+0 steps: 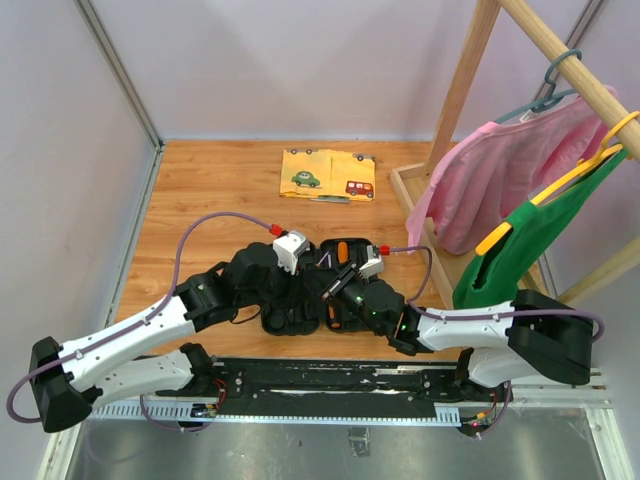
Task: Sort the tools into containers
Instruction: Pick up the screwdriver from the center of the board, then place the screwdriver in the storage box.
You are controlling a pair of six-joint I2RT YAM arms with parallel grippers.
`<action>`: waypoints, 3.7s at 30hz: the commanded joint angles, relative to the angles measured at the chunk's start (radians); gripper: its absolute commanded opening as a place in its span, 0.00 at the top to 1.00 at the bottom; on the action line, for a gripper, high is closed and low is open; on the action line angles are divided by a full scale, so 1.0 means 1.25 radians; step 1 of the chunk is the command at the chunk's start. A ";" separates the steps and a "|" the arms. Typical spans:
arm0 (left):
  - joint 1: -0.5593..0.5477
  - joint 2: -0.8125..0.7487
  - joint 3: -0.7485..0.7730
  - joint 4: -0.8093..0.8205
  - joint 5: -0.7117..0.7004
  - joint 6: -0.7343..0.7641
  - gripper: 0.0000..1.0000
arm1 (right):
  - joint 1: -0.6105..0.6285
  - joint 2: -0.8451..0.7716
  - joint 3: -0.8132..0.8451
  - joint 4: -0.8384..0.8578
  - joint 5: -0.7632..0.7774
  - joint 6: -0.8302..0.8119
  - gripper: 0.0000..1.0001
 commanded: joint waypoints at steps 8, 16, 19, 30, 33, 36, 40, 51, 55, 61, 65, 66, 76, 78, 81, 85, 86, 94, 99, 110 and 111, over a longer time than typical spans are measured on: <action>0.003 0.003 0.016 0.009 0.009 0.003 0.41 | 0.010 -0.089 0.017 -0.205 0.145 -0.177 1.00; 0.008 0.009 0.014 0.008 0.002 0.003 0.39 | 0.010 -0.160 0.001 -0.409 0.262 -0.285 1.00; 0.008 0.017 0.015 0.008 0.006 0.004 0.38 | 0.009 -0.192 0.001 -0.496 0.284 -0.332 1.00; 0.009 0.023 0.019 0.000 -0.018 0.000 0.37 | -0.024 -0.283 0.053 -0.824 0.240 -0.503 0.98; 0.010 0.020 0.021 -0.004 -0.034 -0.002 0.37 | -0.056 -0.278 0.079 -0.896 0.163 -0.523 0.97; 0.011 0.011 0.025 -0.015 -0.077 -0.012 0.37 | -0.090 -0.261 0.083 -0.909 0.079 -0.536 0.96; 0.015 -0.018 0.025 -0.025 -0.146 -0.027 0.36 | -0.121 -0.230 0.089 -0.885 -0.002 -0.557 0.96; 0.029 -0.045 0.023 -0.026 -0.174 -0.033 0.33 | -0.153 -0.133 0.164 -0.877 -0.062 -0.570 0.94; 0.034 -0.042 0.024 -0.025 -0.163 -0.031 0.33 | -0.167 -0.097 0.181 -0.891 -0.088 -0.560 0.94; 0.036 -0.039 0.024 -0.026 -0.159 -0.029 0.33 | -0.172 -0.069 0.176 -0.904 -0.093 -0.541 0.93; 0.045 -0.037 0.023 -0.023 -0.147 -0.028 0.33 | -0.185 -0.044 0.177 -0.903 -0.122 -0.536 0.91; 0.048 -0.037 0.023 -0.023 -0.143 -0.027 0.33 | -0.190 -0.039 0.178 -0.902 -0.136 -0.532 0.90; 0.058 -0.033 0.023 -0.022 -0.136 -0.026 0.33 | -0.198 0.005 0.187 -0.931 -0.164 -0.506 0.78; 0.060 -0.033 0.023 -0.021 -0.132 -0.026 0.33 | -0.198 0.005 0.186 -0.934 -0.162 -0.503 0.73; 0.064 -0.035 0.023 -0.021 -0.132 -0.025 0.33 | -0.198 0.003 0.185 -0.941 -0.159 -0.499 0.68; 0.068 -0.038 0.021 -0.021 -0.135 -0.027 0.34 | -0.198 -0.005 0.186 -0.954 -0.143 -0.504 0.66; 0.069 -0.037 0.021 -0.020 -0.134 -0.026 0.33 | -0.198 -0.008 0.188 -0.959 -0.140 -0.505 0.66; 0.079 -0.022 0.023 -0.019 -0.122 -0.024 0.34 | -0.198 -0.057 0.183 -0.976 -0.117 -0.521 0.72; 0.085 -0.022 0.022 -0.016 -0.116 -0.023 0.34 | -0.198 -0.038 0.200 -1.006 -0.103 -0.539 0.73; 0.096 -0.020 0.021 -0.015 -0.106 -0.021 0.34 | -0.198 -0.062 0.197 -0.986 -0.120 -0.554 0.74; 0.096 -0.019 0.021 -0.016 -0.105 -0.022 0.34 | -0.198 -0.070 0.198 -0.983 -0.112 -0.555 0.72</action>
